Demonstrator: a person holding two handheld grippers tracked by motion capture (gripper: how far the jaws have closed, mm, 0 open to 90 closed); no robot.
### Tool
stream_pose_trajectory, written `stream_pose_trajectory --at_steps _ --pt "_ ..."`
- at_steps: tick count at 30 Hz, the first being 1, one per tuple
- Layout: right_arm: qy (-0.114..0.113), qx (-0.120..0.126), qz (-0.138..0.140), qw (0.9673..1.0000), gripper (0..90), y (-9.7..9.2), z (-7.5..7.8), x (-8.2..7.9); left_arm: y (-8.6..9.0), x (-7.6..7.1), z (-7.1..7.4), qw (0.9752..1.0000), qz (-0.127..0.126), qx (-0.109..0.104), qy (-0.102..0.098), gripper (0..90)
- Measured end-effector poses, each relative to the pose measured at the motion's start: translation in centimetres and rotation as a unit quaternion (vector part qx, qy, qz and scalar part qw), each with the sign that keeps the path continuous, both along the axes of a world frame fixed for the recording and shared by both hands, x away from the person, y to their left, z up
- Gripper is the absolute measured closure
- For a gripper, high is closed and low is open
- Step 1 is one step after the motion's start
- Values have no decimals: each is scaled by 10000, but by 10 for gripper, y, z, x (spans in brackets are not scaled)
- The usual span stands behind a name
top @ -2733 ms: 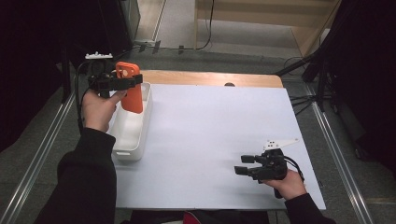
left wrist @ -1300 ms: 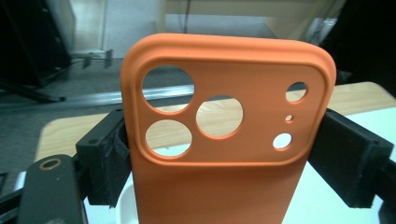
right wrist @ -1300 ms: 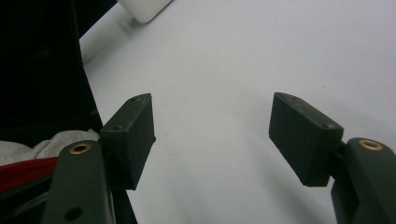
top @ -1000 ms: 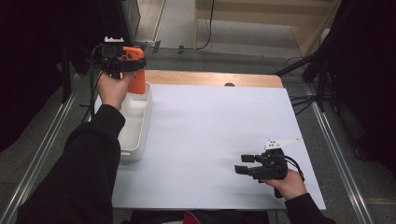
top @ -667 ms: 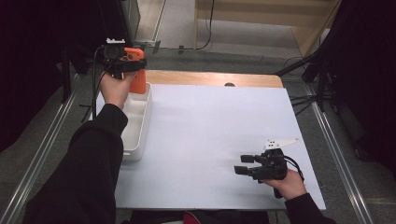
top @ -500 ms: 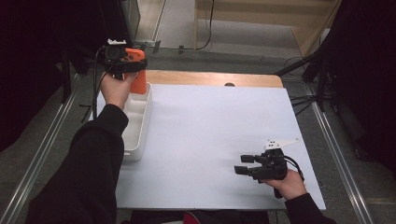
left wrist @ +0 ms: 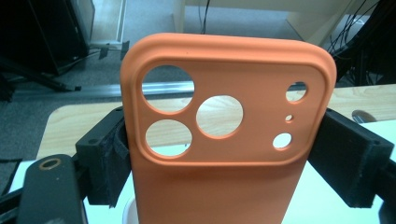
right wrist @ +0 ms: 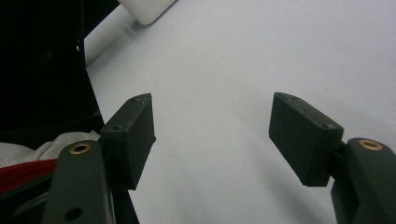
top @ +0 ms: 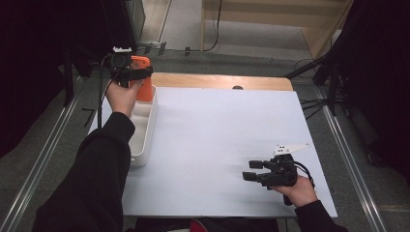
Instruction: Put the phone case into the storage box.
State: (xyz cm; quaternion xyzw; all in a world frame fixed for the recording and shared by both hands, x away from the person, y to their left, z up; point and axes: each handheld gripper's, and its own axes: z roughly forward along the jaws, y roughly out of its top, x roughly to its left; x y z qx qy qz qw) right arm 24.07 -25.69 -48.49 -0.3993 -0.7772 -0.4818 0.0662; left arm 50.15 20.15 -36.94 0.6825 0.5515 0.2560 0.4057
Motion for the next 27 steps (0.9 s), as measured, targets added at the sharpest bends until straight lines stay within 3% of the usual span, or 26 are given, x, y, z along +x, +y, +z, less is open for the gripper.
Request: stream_pose_trajectory --at_steps 11,27 --pt "16 -11 -3 10000 302 0 0 0 5 -2 -12 9999 27 -68 83 153" --pt "48 -20 3 10000 302 1 -1 1 4 -4 -26 9998 38 36 174 153"
